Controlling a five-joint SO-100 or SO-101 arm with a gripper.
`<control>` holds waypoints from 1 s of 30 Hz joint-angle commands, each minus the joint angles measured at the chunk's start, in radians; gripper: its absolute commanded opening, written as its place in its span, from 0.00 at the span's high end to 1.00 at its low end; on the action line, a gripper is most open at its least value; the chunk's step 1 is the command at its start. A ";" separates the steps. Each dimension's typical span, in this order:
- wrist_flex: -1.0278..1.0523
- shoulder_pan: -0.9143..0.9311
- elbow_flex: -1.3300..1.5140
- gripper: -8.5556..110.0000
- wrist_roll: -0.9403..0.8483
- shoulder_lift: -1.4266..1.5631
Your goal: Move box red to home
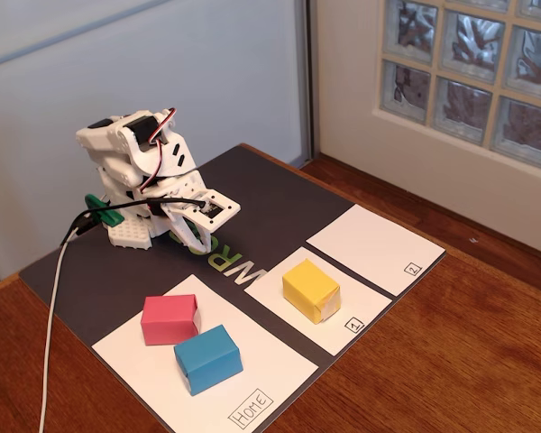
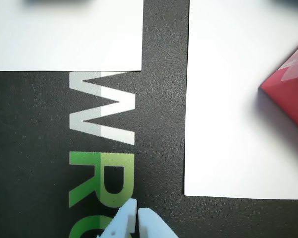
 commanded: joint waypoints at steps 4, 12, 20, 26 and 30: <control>0.021 0.008 0.038 0.93 0.018 0.031; 0.021 0.009 0.038 0.93 0.018 0.031; 0.018 0.009 0.038 0.93 0.018 0.025; 0.017 0.009 0.038 0.93 0.018 0.020; 0.017 0.009 0.038 0.93 0.020 0.020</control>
